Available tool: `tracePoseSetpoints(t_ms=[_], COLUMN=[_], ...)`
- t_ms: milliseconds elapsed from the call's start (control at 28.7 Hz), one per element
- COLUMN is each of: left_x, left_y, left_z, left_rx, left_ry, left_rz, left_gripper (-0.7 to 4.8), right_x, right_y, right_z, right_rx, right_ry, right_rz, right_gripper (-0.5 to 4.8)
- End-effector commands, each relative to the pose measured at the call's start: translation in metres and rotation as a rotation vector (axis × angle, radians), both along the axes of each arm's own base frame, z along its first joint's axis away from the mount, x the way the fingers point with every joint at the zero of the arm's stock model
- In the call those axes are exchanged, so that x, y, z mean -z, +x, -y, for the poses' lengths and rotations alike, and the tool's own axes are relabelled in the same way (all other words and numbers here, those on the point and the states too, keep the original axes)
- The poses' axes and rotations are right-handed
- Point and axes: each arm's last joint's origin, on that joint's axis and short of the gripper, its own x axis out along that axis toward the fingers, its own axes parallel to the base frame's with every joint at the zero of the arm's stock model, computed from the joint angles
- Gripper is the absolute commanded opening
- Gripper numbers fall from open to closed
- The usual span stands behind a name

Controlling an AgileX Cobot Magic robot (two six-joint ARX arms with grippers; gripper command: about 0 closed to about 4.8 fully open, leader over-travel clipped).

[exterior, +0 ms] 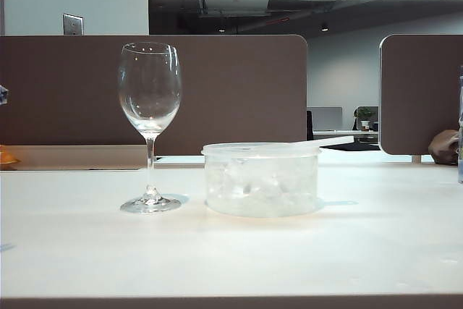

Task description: Pick up an ice shovel filled with ice cubes and pour the ice from the shovel into the glass.

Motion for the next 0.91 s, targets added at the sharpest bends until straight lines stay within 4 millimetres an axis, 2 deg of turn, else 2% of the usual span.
tracePoseSetpoints(t_ms=[35, 139, 279, 383, 487, 592, 801, 905], left_x=[-0.001, -0.001, -0.001, -0.001, -0.001, -0.001, -0.001, -0.001], left_y=[0.000, 0.000, 0.000, 0.000, 0.000, 0.000, 0.000, 0.000], left_z=[0.000, 0.000, 0.000, 0.000, 0.000, 0.000, 0.000, 0.000], left_rx=[0.003, 0.003, 0.002, 0.002, 0.002, 0.002, 0.002, 0.002], left_ry=[-0.002, -0.002, -0.002, -0.002, -0.001, -0.002, -0.001, -0.001], left_rz=[0.006, 0.006, 0.007, 0.006, 0.005, 0.005, 0.002, 0.003], left_gripper=[0.30, 0.30, 0.30, 0.30, 0.30, 0.30, 0.30, 0.30], right_x=[-0.002, 0.002, 0.009, 0.020, 0.030, 0.042, 0.064, 0.073], right_y=[0.025, 0.047, 0.066, 0.083, 0.091, 0.083, 0.064, 0.055], right_z=[-0.009, -0.013, -0.016, -0.020, -0.024, -0.025, -0.025, -0.025], right_rx=[-0.049, -0.002, 0.063, 0.115, 0.145, 0.195, 0.263, 0.279], right_ry=[0.283, 0.465, 0.660, 0.830, 0.928, 1.061, 1.156, 1.185], right_rz=[-0.008, -0.012, -0.021, -0.064, -0.098, -0.057, -0.013, -0.008], right_gripper=[-0.01, 0.00, 0.02, 0.23, 0.23, 0.22, 0.24, 0.46])
